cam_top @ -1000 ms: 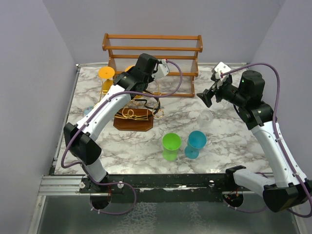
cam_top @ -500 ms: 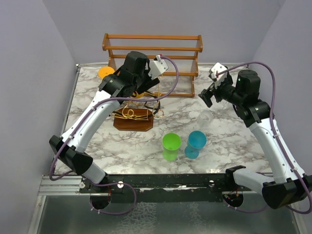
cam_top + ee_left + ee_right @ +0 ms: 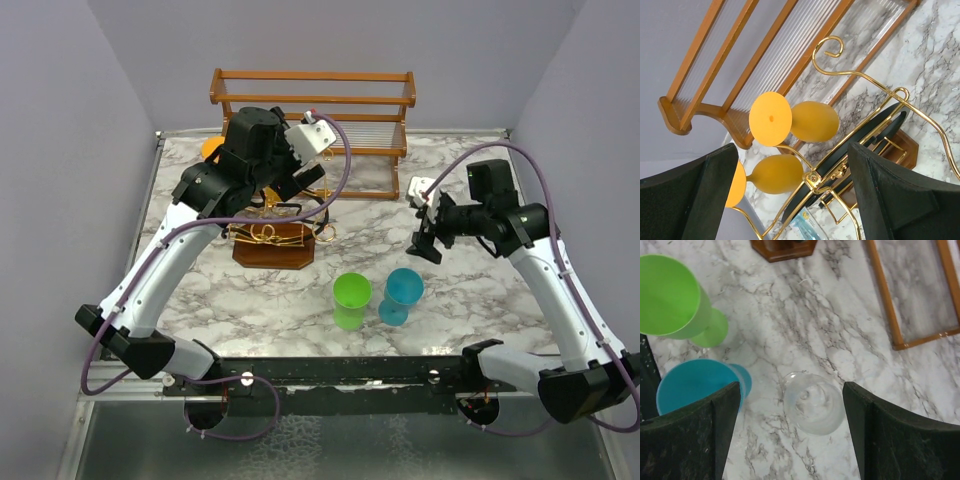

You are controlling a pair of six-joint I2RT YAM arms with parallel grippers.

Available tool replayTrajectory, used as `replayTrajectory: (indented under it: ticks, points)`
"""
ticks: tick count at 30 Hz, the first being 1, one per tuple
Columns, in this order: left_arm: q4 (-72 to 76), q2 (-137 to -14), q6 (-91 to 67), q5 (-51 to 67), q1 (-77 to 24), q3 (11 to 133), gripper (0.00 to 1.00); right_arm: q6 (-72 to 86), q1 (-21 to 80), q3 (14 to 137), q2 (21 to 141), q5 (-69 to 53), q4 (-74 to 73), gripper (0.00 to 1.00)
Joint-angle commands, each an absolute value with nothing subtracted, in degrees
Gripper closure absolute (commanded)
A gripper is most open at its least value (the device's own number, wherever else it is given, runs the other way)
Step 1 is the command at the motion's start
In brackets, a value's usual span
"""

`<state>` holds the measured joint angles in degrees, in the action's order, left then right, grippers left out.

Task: Place the wine glass upside down on the wine glass rack

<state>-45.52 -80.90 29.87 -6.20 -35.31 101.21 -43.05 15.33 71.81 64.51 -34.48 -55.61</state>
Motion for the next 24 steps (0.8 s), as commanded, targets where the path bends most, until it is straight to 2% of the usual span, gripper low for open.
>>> replayTrajectory:
  ticks: [1,11,16,24]
  points:
    - [-45.3,-80.3,29.0,-3.9,-35.0,100.2,0.06,-49.0,19.0,73.9,67.2,-38.5,-65.2,0.19]
    - [-44.9,-80.4,29.9,-5.4,-35.0,99.3,0.06,-49.7,26.9,72.1,72.2,-30.3,-66.4,0.28]
    - [-44.6,-80.2,30.3,-6.2,-35.0,99.1,0.06,-49.4,29.9,71.6,74.6,-26.6,-67.3,0.41]
    - [-44.1,-79.6,30.8,-7.4,-35.0,99.1,0.06,-49.1,32.0,70.5,76.7,-23.7,-69.4,0.58]
